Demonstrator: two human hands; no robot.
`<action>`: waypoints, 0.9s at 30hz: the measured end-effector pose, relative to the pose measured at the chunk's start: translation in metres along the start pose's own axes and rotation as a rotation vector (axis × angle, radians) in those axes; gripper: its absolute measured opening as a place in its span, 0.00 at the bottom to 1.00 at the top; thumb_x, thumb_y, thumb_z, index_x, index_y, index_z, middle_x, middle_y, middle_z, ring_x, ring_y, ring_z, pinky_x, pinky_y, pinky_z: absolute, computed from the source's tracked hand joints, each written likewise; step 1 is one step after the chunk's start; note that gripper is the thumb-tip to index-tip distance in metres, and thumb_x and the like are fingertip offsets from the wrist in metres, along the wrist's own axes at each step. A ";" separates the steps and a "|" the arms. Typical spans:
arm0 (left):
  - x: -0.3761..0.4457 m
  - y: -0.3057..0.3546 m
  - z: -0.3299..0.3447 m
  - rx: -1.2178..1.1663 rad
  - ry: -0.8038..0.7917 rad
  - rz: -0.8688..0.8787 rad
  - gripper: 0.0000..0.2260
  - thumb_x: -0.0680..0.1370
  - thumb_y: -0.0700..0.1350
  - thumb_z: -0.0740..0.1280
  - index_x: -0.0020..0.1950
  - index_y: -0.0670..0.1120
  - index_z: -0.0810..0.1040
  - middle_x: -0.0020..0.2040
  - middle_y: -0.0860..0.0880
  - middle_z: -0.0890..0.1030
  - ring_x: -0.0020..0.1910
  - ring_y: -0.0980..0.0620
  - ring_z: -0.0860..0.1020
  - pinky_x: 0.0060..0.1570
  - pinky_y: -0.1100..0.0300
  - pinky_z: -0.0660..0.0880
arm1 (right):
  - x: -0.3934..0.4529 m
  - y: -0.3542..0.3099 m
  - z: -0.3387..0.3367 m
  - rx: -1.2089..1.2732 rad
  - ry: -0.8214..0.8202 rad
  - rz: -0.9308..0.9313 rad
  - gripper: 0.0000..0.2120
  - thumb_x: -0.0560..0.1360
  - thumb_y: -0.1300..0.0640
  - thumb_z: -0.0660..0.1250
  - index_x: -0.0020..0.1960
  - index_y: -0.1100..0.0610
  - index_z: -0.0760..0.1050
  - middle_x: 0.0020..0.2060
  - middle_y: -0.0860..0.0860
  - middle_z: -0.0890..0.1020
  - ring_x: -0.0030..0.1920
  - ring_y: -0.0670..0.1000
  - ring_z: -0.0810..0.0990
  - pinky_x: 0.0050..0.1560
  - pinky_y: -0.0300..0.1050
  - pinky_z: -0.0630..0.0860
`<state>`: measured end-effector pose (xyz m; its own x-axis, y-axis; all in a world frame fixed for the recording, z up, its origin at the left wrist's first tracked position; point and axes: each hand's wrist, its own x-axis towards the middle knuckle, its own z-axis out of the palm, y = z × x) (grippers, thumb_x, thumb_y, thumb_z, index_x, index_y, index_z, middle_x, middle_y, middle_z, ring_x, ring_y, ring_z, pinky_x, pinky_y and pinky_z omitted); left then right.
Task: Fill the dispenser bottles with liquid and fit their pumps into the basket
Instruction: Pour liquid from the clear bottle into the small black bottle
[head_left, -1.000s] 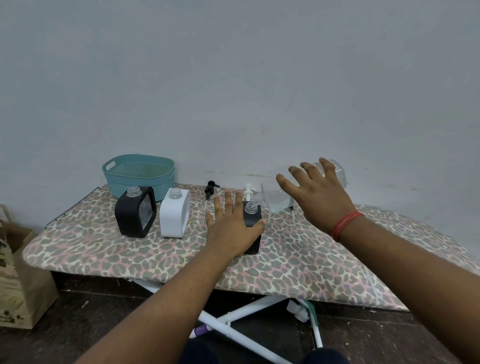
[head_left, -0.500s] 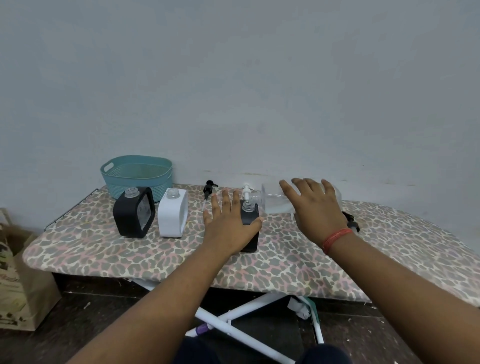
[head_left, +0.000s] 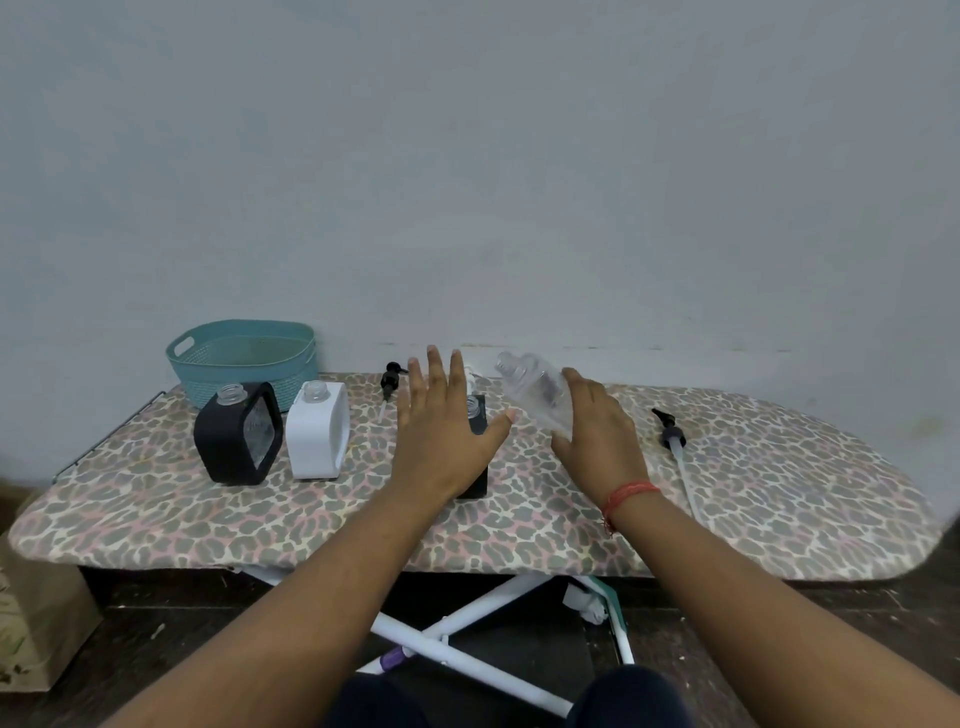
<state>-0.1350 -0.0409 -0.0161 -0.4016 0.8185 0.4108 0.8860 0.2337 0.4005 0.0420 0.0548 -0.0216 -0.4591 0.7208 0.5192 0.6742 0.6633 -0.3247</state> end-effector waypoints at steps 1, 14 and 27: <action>0.000 0.006 -0.003 -0.011 0.042 0.054 0.44 0.75 0.73 0.50 0.82 0.50 0.38 0.82 0.48 0.35 0.79 0.48 0.32 0.78 0.44 0.39 | -0.001 0.002 0.001 0.070 0.013 0.028 0.37 0.72 0.59 0.73 0.76 0.52 0.60 0.65 0.53 0.74 0.62 0.55 0.75 0.63 0.57 0.75; -0.008 0.087 0.023 -0.718 -0.421 -0.068 0.34 0.82 0.60 0.61 0.81 0.62 0.44 0.74 0.58 0.66 0.69 0.62 0.66 0.60 0.66 0.64 | -0.013 0.012 0.017 0.635 0.261 0.309 0.34 0.73 0.55 0.74 0.74 0.52 0.61 0.65 0.50 0.72 0.60 0.44 0.73 0.54 0.27 0.72; -0.009 0.085 0.060 -0.875 -0.437 -0.155 0.27 0.84 0.54 0.61 0.81 0.58 0.55 0.75 0.62 0.67 0.65 0.70 0.66 0.64 0.67 0.62 | -0.032 0.024 0.039 0.601 0.240 0.322 0.39 0.75 0.61 0.70 0.77 0.42 0.52 0.71 0.49 0.64 0.68 0.46 0.67 0.63 0.41 0.70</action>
<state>-0.0422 0.0034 -0.0352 -0.2217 0.9745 0.0346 0.2761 0.0287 0.9607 0.0503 0.0552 -0.0764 -0.1049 0.8808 0.4616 0.2877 0.4712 -0.8337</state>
